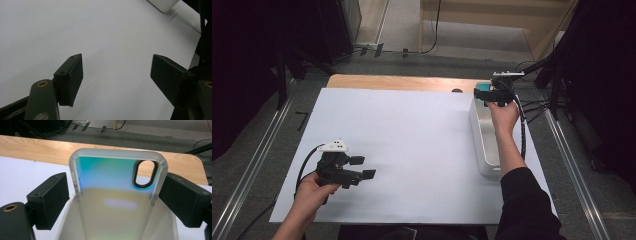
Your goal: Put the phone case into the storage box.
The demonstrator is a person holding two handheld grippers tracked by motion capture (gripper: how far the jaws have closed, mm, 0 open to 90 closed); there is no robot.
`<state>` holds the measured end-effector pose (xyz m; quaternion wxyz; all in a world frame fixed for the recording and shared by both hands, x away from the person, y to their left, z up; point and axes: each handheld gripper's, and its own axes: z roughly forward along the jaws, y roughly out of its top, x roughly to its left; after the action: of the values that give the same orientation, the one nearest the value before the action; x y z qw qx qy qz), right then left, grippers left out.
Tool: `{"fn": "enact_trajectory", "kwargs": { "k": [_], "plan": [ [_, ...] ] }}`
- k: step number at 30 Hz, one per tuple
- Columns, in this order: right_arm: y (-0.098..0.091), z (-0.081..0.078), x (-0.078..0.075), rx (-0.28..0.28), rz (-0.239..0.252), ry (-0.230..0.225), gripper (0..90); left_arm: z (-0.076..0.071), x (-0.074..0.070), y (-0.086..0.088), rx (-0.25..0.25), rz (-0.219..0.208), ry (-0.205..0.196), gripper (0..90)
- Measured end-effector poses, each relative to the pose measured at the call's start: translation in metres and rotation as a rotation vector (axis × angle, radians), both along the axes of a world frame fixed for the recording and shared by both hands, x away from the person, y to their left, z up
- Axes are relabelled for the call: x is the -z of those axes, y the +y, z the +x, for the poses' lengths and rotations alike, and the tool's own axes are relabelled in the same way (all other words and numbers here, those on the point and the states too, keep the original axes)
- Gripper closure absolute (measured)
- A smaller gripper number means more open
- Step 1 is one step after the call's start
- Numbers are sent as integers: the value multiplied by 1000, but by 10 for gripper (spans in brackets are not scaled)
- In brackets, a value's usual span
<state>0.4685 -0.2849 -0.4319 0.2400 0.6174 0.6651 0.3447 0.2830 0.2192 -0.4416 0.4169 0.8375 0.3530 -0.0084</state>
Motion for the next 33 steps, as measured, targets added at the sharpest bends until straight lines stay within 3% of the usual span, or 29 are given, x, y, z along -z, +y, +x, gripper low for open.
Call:
{"fn": "enact_trajectory", "kwargs": {
  "k": [3, 9, 18, 33],
  "plan": [
    [0, 0, -3, -8, 0, 9, 86, 0, 0, 0, 1, 0, 2, 260],
    [-3, 0, -10, -8, -2, -26, 86, 0, 0, 0, 4, 5, 6, 259],
    [-7, -1, -26, -21, 14, -14, 86, 1, 0, 1, 5, 5, 9, 260],
    [-3, -14, -52, -122, 34, 7, 86, 2, 1, 1, 0, -3, 18, 259]
  ]
}}
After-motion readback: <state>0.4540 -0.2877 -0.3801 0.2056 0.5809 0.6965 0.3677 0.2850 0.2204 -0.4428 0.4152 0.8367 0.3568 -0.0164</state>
